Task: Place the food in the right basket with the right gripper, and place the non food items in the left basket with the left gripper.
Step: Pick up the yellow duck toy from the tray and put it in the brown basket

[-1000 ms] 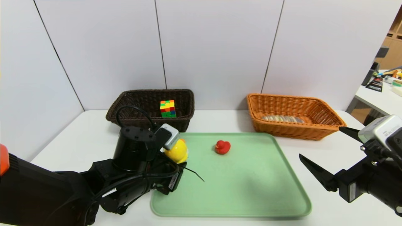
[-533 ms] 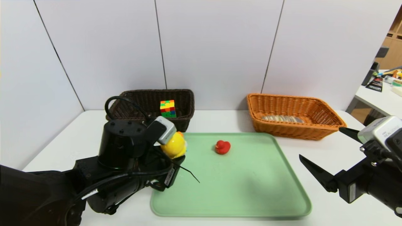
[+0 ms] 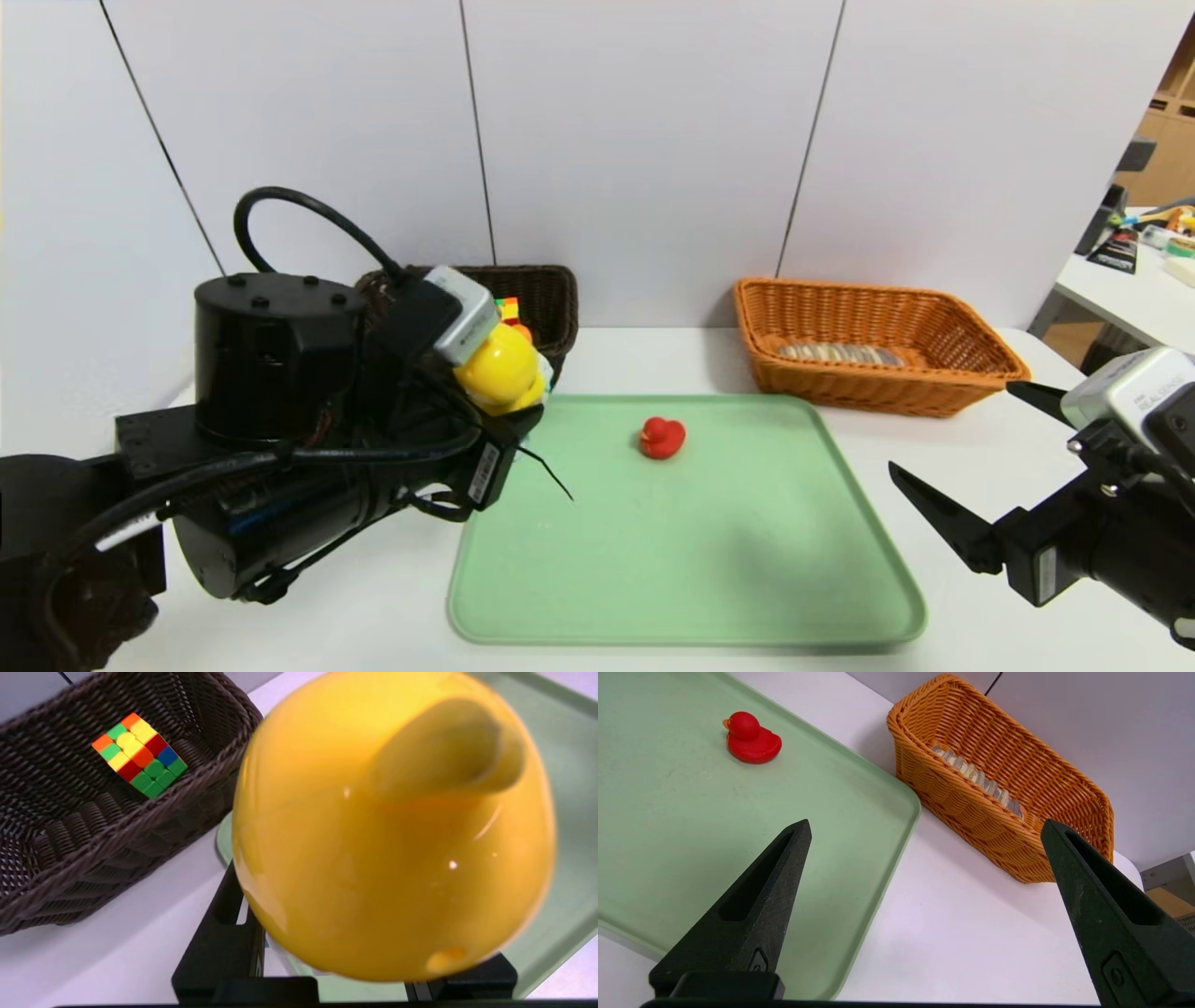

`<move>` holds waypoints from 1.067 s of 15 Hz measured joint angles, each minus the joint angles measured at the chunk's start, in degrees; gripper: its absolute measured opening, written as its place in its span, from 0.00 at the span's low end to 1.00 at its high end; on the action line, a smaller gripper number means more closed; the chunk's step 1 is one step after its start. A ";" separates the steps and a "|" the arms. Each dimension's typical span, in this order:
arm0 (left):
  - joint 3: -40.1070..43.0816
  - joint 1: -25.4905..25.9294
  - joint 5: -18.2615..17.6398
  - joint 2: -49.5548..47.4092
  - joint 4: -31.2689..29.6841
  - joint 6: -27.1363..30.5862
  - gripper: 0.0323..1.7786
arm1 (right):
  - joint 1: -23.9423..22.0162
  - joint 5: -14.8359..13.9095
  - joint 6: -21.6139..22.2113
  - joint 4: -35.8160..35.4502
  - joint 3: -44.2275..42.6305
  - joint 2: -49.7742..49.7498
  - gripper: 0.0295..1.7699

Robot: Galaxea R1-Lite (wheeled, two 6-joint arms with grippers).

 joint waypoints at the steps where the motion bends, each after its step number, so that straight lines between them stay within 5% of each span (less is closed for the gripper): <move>1: -1.35 0.09 -0.07 -0.52 1.18 0.04 0.42 | 0.00 -0.02 0.02 -0.02 0.07 0.00 0.96; 7: -9.65 2.80 -0.83 -1.99 8.20 2.02 0.42 | 0.00 0.00 -0.04 -0.02 0.39 -0.01 0.96; 16: -23.78 14.58 -9.63 2.01 17.44 5.07 0.41 | 0.66 0.06 -0.09 -0.02 0.41 0.05 0.96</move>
